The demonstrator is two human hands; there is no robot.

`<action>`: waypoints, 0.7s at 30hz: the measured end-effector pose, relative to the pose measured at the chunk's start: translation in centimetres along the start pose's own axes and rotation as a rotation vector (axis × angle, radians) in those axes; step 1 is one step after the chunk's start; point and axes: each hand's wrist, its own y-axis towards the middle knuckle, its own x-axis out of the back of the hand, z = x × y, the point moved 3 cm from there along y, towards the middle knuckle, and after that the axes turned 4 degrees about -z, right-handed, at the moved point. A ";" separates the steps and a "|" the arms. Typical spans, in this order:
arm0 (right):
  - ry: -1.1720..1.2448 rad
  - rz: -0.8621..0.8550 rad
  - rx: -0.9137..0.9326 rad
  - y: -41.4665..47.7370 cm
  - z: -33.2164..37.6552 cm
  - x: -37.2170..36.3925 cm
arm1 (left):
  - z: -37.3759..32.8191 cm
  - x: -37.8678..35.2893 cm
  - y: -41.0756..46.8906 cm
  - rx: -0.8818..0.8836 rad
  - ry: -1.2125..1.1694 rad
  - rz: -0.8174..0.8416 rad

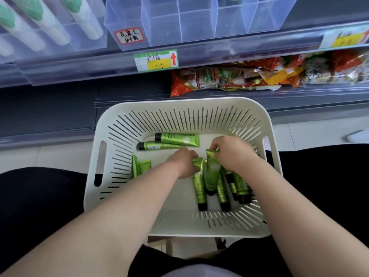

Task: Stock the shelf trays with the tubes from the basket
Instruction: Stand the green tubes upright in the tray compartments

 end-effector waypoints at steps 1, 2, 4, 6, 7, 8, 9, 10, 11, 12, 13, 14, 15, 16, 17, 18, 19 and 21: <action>0.015 0.009 0.011 0.0 0.1 0.0 | 0.2 0.4 0.0 0.020 -0.024 -0.035; 0.032 0.019 0.023 0.1 0.3 0.0 | 0.4 0.8 -0.1 0.036 -0.042 -0.062; 0.048 0.026 0.053 -0.1 0.6 0.0 | 0.8 1.2 -0.5 0.050 -0.096 -0.075; 0.051 -0.014 0.076 -0.2 1.0 0.5 | 1.1 1.4 -1.3 0.027 -0.232 -0.074; 0.058 -0.048 0.086 -0.4 1.3 0.8 | 1.2 1.6 -1.9 -0.001 -0.303 -0.090; 0.070 -0.079 0.093 -0.5 1.5 1.2 | 1.3 1.9 -2.6 -0.033 -0.353 -0.124; 0.087 -0.103 0.098 -0.8 1.7 1.6 | 1.4 2.4 -3.4 -0.066 -0.388 -0.174; 0.105 -0.128 0.104 -1.2 1.9 1.9 | 1.6 3.0 -4.1 -0.098 -0.414 -0.232; 0.120 -0.159 0.115 -1.6 2.0 2.3 | 1.8 3.9 -4.9 -0.125 -0.429 -0.297; 0.134 -0.198 0.132 -2.1 2.3 2.6 | 2.0 4.9 -5.8 -0.147 -0.427 -0.367; 0.151 -0.242 0.158 -2.7 2.5 2.9 | 2.2 5.9 -6.6 -0.165 -0.411 -0.435; 0.169 -0.287 0.192 -3.3 2.9 3.3 | 2.4 7.0 -7.4 -0.180 -0.397 -0.493; 0.187 -0.330 0.231 -3.9 3.3 3.8 | 2.6 8.1 -8.2 -0.193 -0.400 -0.540; 0.200 -0.369 0.265 -4.4 3.8 4.4 | 2.6 9.1 -8.8 -0.207 -0.422 -0.577; 0.211 -0.411 0.288 -4.9 4.3 5.2 | 2.7 10.2 -9.5 -0.217 -0.452 -0.612; 0.219 -0.462 0.304 -5.4 4.8 6.2 | 2.6 11.3 -10.1 -0.226 -0.475 -0.655; 0.226 -0.521 0.318 -5.9 5.3 7.3 | 2.4 12.5 -10.7 -0.239 -0.487 -0.702; 0.230 -0.641 0.352 -6.8 6.2 9.9 | 1.7 14.9 -11.9 -0.280 -0.499 -0.785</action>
